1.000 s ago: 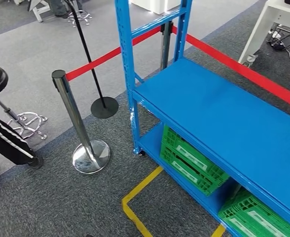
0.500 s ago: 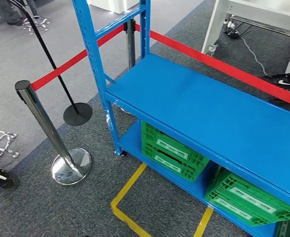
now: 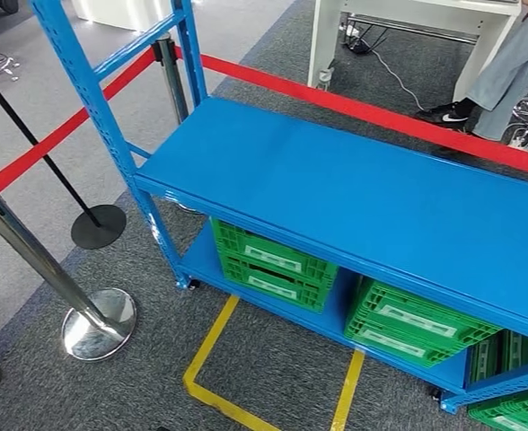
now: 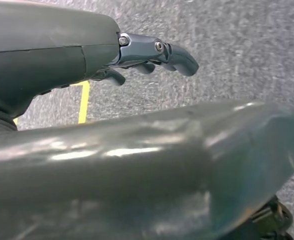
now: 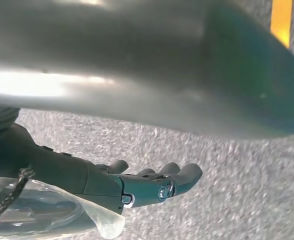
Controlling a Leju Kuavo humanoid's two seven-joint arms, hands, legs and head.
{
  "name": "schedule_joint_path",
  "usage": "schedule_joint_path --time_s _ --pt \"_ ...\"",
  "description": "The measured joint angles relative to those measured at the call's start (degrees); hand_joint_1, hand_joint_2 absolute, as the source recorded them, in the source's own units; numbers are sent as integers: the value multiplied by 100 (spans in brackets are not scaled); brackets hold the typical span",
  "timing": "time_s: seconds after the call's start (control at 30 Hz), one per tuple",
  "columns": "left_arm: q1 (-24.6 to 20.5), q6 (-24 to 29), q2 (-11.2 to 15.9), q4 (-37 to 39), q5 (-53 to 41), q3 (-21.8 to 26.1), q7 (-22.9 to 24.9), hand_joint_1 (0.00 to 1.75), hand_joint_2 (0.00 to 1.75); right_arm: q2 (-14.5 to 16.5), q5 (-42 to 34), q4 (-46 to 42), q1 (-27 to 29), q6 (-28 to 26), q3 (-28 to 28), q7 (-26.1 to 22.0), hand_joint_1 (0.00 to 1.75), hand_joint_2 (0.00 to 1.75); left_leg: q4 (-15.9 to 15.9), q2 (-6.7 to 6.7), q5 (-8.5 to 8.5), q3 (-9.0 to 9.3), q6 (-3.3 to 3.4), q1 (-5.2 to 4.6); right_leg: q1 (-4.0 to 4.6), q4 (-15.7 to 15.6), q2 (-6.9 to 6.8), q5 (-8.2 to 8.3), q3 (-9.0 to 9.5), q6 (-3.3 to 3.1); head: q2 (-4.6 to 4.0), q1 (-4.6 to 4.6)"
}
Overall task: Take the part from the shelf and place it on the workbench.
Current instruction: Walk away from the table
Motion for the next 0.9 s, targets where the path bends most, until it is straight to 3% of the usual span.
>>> schedule_joint_path --time_s 0.07,0.13,0.17,0.2,0.27,0.33,0.4,0.47,0.53,0.6,0.67,0.7,0.73,0.8,0.87,0.9 --pt "5 1 2 0 0 0 -2 0 0 0 0 1 -18 3 1 1 0 0 505 -321 -355 -193 -60 29 -14 -11 111 47 4 -77 0 -14" --pt "18 0 6 0 1 0 -3 0 0 1 0 2 -32 6 2 1 0 0 1294 -467 -735 -516 -72 38 -9 -7 245 73 -24 -112 0 -19" --pt "23 0 9 0 2 0 -3 0 0 0 0 3 -27 4 2 1 0 0 1555 -482 -803 -623 -70 38 -6 -3 317 78 -31 -116 0 -19" --pt "26 0 11 0 2 0 -3 0 0 -1 0 3 -18 3 2 1 0 0 1617 -488 -752 -648 -61 38 -3 3 392 82 -33 -115 0 -19" --pt "28 0 13 0 2 0 -3 0 0 -1 0 3 -14 1 2 1 0 0 1092 -565 -354 -415 -16 39 2 18 553 86 -28 -108 0 -20" --pt "28 2 15 0 4 0 -3 0 0 1 0 9 -30 2 2 1 0 0 331 -846 10 -92 61 46 10 36 714 94 -45 -78 0 -17" --pt "18 4 17 0 7 0 -3 0 0 3 1 15 -38 3 2 1 0 0 -15 -1016 70 35 98 52 4 52 845 119 -111 -11 0 -20" --pt "5 3 11 1 11 0 -4 0 0 2 2 19 -19 3 1 1 0 0 -90 -916 71 37 111 61 -12 53 923 148 -197 68 0 -27" --pt "-1 -16 1 2 12 0 -15 0 0 -1 2 22 -4 0 0 1 0 0 -149 -768 115 35 155 80 -4 224 699 10 -335 130 0 -3" --pt "9 -61 -2 8 16 0 -39 0 0 -8 1 24 -33 -2 1 1 0 0 -175 -580 131 24 187 83 5 846 362 -381 -646 185 0 29" --pt "23 -91 1 14 32 1 -56 0 0 -13 0 27 -49 0 2 1 0 0 -171 -390 129 8 195 74 -6 1553 255 -694 -962 233 0 38" --pt "24 -91 2 15 40 1 -59 0 0 -14 -1 28 -36 1 2 1 0 0 -169 -305 128 5 193 73 -13 1666 237 -694 -988 250 0 38" --pt "21 -91 2 15 43 1 -60 0 0 -15 -2 29 -20 1 2 1 0 0 -166 -228 124 7 186 74 -21 1547 213 -588 -893 261 0 40" --pt "12 -91 0 15 42 0 -60 0 0 -22 -4 29 -10 2 2 1 0 0 -152 -92 103 29 153 71 -33 773 24 -244 -428 266 0 43" --pt "5 -89 0 15 41 0 -61 0 0 -27 -4 31 -39 4 2 1 0 0 -117 15 70 48 88 41 -18 155 -163 -66 -63 207 0 31" --pt "-1 -83 1 15 39 0 -62 0 0 -27 -4 31 -45 5 1 1 0 0 -104 59 63 56 55 26 -6 58 -194 -58 -15 164 0 20"
